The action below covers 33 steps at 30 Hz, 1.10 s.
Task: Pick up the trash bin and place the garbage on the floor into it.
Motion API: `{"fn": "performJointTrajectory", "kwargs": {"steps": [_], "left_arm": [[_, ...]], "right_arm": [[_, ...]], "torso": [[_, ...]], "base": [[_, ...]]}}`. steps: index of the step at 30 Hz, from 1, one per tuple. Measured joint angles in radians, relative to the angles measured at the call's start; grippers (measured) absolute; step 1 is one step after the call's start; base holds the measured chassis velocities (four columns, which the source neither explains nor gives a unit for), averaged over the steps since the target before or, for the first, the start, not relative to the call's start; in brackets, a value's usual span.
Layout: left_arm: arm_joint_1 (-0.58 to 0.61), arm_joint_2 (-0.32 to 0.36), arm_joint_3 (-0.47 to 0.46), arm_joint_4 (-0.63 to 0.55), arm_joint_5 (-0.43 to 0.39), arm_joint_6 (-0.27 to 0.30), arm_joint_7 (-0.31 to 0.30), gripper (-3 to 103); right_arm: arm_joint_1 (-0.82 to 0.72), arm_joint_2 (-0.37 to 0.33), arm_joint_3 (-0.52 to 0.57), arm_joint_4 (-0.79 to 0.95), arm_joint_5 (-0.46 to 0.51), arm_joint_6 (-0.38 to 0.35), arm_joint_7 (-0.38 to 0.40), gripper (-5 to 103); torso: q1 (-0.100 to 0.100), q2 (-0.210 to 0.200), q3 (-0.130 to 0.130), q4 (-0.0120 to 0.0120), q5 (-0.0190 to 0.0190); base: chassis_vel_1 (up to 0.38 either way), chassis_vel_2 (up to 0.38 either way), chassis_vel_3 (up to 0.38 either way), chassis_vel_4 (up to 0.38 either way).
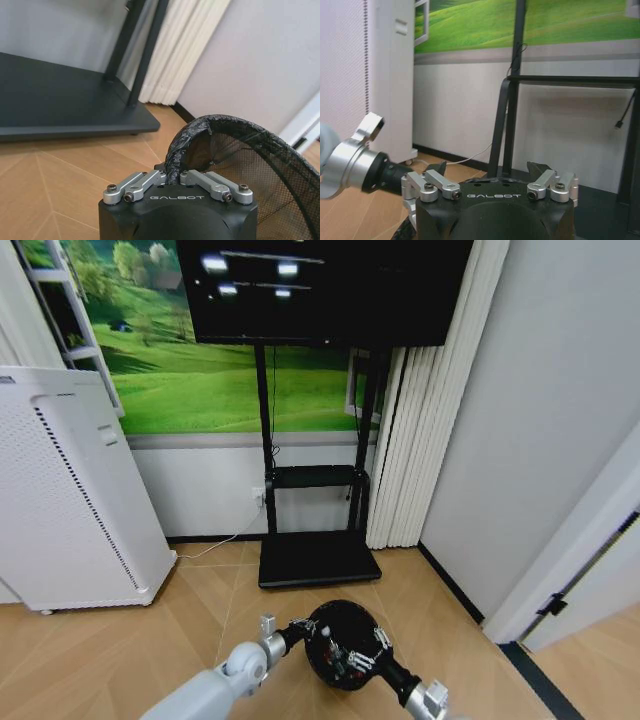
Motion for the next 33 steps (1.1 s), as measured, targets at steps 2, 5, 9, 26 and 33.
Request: {"fn": "performJointTrajectory", "kwargs": {"steps": [2,5,9,26,33], "left_arm": [[0.024,0.009,-0.042,-0.018,-0.007,0.009,-0.016,7],[0.071,0.029,-0.137,-0.056,-0.015,0.031,-0.054,7],[0.158,0.081,-0.311,-0.136,-0.044,0.063,-0.108,7],[0.741,0.107,-1.144,-0.504,-0.211,0.229,-0.476,7],[0.976,-0.026,-1.342,-0.540,-0.174,0.242,-0.383,7]], "right_arm": [[0.002,0.011,0.006,0.013,0.021,-0.020,0.037,97],[0.008,0.026,0.019,0.026,0.075,-0.039,0.097,100],[0.018,0.038,0.051,0.035,0.118,-0.051,0.185,100],[-0.064,0.199,0.263,0.071,0.086,-0.110,0.373,100],[-0.103,0.250,0.313,0.108,0.089,-0.119,0.379,100]], "torso": [[0.000,0.000,0.000,0.0000,0.0000],[0.000,0.000,0.000,0.0002,-0.0002],[0.000,0.000,0.000,0.0005,0.0000],[0.000,0.000,0.000,0.0007,0.0011],[0.000,0.000,0.000,-0.0004,0.0001]], "base": [[0.000,0.000,0.000,0.000],[0.000,0.000,0.000,0.000],[0.000,0.000,0.000,0.000],[0.000,0.000,0.000,0.000],[0.000,0.000,0.000,0.000]]}}
